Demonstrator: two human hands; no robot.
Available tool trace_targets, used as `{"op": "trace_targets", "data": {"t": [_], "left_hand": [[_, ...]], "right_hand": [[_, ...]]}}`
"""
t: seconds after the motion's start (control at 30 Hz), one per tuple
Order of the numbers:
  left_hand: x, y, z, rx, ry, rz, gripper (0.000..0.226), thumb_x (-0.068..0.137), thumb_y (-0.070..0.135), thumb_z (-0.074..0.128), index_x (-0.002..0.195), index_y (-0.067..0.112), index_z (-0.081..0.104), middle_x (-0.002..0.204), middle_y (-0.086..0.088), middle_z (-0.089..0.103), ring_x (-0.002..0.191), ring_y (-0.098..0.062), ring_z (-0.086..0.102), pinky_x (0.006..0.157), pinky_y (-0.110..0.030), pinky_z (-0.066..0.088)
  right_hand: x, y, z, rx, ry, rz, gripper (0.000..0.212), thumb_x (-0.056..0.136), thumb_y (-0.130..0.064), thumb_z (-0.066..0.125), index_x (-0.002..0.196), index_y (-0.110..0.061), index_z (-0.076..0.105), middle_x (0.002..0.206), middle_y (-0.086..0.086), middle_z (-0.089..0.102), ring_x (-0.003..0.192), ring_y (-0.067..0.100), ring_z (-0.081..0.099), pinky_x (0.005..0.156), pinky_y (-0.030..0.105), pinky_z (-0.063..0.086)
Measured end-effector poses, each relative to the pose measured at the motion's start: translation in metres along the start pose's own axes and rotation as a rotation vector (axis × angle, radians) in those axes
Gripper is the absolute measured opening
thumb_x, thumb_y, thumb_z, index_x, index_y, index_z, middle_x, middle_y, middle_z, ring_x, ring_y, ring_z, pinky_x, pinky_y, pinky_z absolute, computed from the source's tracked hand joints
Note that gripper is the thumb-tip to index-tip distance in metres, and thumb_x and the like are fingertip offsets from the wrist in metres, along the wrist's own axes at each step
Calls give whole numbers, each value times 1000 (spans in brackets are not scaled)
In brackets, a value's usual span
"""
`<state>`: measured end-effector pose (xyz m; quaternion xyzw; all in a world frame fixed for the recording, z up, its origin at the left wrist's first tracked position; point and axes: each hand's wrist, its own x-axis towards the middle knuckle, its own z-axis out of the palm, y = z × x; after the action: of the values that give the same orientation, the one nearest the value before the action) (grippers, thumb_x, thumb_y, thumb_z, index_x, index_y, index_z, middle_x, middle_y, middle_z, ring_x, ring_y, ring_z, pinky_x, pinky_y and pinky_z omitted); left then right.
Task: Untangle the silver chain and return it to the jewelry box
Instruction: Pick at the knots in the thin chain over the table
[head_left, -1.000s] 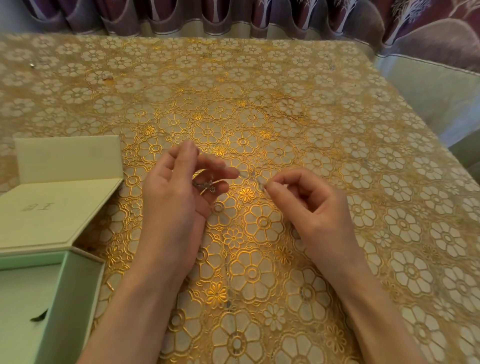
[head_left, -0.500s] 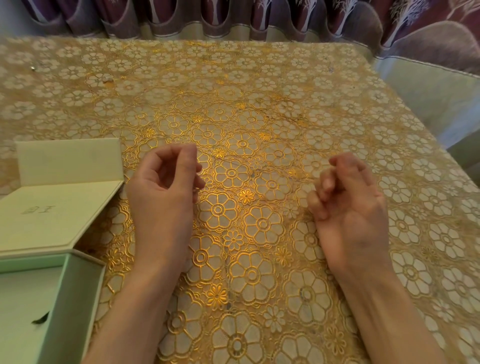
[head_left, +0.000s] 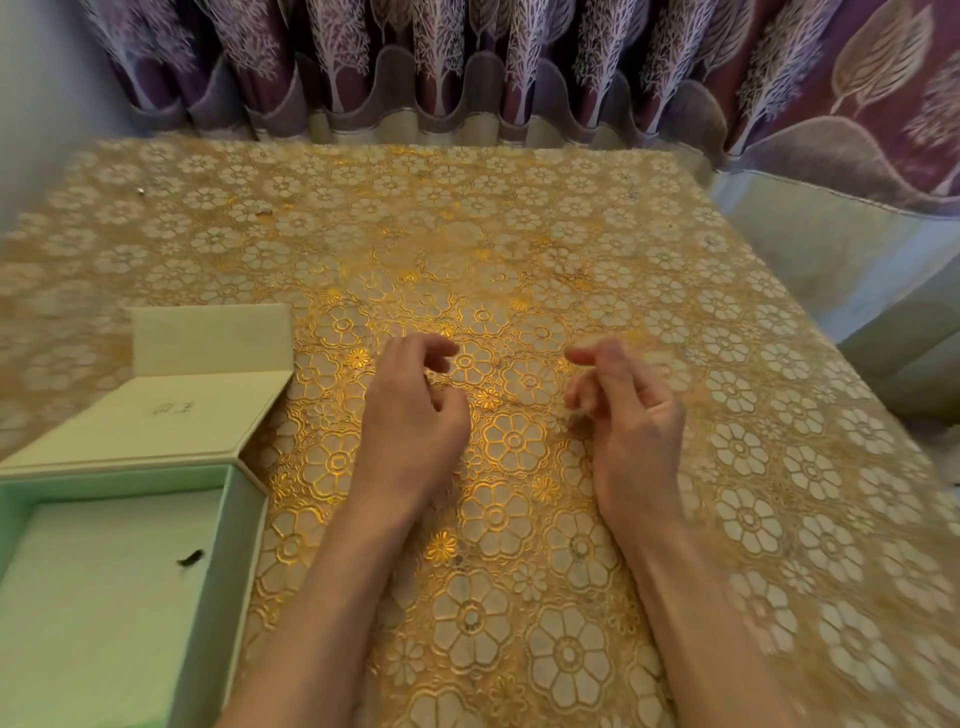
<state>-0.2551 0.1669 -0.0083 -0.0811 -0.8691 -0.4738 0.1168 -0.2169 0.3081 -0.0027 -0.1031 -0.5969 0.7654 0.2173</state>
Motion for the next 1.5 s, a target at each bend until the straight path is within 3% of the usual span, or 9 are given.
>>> {"op": "trace_targets", "data": {"t": [0.2,0.37,0.5,0.57,0.67,0.83,1.1,1.37,1.5], "left_hand": [[7,36,-29,120,-182,79,42,83,-16,44,117,6,55,115,-10,50,84,-14,54,76,-14,38],[-3,94,-102,49,-303,230,36,84,-7,58,113,14,54,98,-4,57,83,-13,66,79,-30,54],[-28,138,-159,-17,-369,342,33,81,-8,60,101,17,55,82,2,62,75,-9,68,72,-21,55],[-39,152,-182,-52,-328,380,30,80,-10,59,97,15,57,80,2,63,75,-13,68,71,-23,55],[-50,160,-217,-98,-195,387,25,83,-7,58,94,15,60,79,1,64,75,-12,66,70,-25,55],[-73,130,-267,-98,33,254,23,85,-5,56,92,15,65,81,2,63,74,-13,61,65,-20,55],[-137,35,-256,-142,-68,-124,37,89,-5,48,111,22,61,102,-2,62,76,-5,58,66,-12,49],[-130,14,-244,-411,-303,-199,44,85,-12,36,109,13,63,93,2,69,72,-6,52,66,-19,46],[-116,-7,-249,-576,-298,-229,21,95,12,44,104,13,63,73,3,57,68,-6,50,61,-20,40]], "right_hand": [[-7,-19,12,-248,-48,98,31,93,-31,50,71,-18,67,72,1,65,72,14,60,68,23,49],[-21,-53,17,-685,-212,-29,4,89,-27,59,89,-23,58,101,0,62,96,16,59,86,34,50],[-50,-98,48,-164,-380,141,34,98,-39,34,113,-17,55,108,0,66,112,15,57,99,31,40],[-71,-117,66,171,-581,390,57,97,-47,18,113,-10,58,96,7,71,102,19,64,100,37,38],[-106,-136,85,181,-762,502,59,96,-48,23,100,-4,63,73,10,68,80,25,66,87,40,49],[-136,-156,97,-248,-894,295,34,87,-35,51,99,-7,66,68,-2,57,68,10,58,75,27,54],[-151,-169,142,-976,-1032,-38,17,91,-20,57,100,-9,65,89,3,67,79,14,63,77,28,54],[-135,-152,191,-1002,-1000,-193,15,88,-17,59,95,-7,69,85,9,69,74,15,62,73,31,55],[-115,-129,195,-899,-919,-102,14,88,-15,60,93,-6,69,75,1,66,65,8,59,64,24,52]]}}
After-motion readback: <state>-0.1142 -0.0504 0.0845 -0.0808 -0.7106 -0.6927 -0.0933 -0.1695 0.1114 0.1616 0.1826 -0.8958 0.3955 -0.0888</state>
